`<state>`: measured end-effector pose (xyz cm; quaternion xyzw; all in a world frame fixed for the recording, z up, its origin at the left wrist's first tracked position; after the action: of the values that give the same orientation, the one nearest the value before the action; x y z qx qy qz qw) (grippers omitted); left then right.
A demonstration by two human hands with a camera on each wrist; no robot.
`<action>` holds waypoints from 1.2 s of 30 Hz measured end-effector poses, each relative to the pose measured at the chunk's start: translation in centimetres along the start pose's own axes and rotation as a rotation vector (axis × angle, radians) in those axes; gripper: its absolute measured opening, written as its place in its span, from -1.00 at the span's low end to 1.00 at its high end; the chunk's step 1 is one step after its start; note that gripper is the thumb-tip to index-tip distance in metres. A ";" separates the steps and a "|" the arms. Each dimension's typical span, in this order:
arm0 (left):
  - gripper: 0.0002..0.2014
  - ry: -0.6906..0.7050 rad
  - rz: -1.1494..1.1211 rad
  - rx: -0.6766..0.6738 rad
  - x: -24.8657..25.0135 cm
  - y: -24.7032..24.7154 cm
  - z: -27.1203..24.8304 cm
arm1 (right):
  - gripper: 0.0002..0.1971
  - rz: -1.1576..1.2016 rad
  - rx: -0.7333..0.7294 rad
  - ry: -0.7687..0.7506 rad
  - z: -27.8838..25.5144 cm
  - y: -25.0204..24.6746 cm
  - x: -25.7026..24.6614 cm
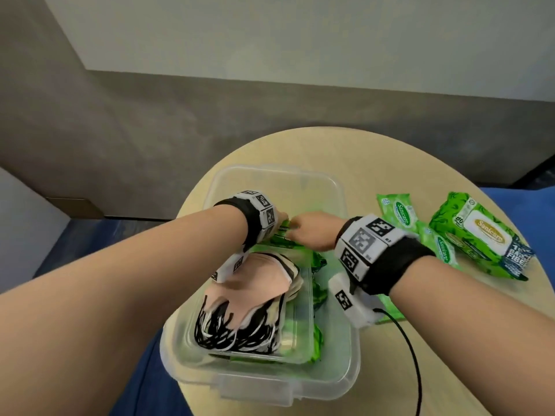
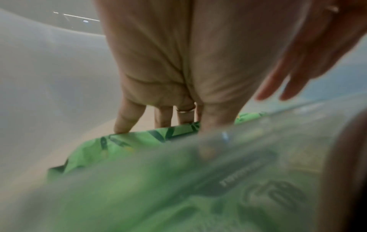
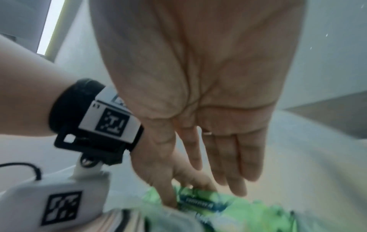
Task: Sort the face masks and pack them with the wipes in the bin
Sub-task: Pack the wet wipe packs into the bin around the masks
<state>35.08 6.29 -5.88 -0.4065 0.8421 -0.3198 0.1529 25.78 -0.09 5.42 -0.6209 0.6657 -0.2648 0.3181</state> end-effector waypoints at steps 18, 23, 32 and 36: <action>-0.31 -0.037 -0.412 -0.022 4.7 -0.1 -7.9 | -0.42 -0.100 0.041 0.038 -0.5 -1.2 3.6; -0.39 -0.026 -0.413 -0.010 4.9 0.2 -8.5 | -0.41 -0.126 0.027 0.058 0.0 -1.2 3.3; -0.54 0.039 -0.094 0.051 4.7 -0.5 -8.8 | -0.55 0.748 0.206 -0.185 -1.6 -3.3 7.9; -0.58 -0.005 -0.073 0.195 4.4 -2.7 -10.0 | -0.61 0.891 0.466 -0.067 -2.2 -4.7 17.8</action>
<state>28.77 5.76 3.39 -0.4209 0.7911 -0.4048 0.1821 26.73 -18.30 8.73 -0.1970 0.7787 -0.2249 0.5516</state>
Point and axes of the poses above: each hand's wrist, its own z-axis towards the middle knuckle, its own y-axis out of the palm, x = y × z, the point moved 7 cm from there along z, towards the middle knuckle, and after that the axes turned 11 degrees about y, right-handed, at the moved point
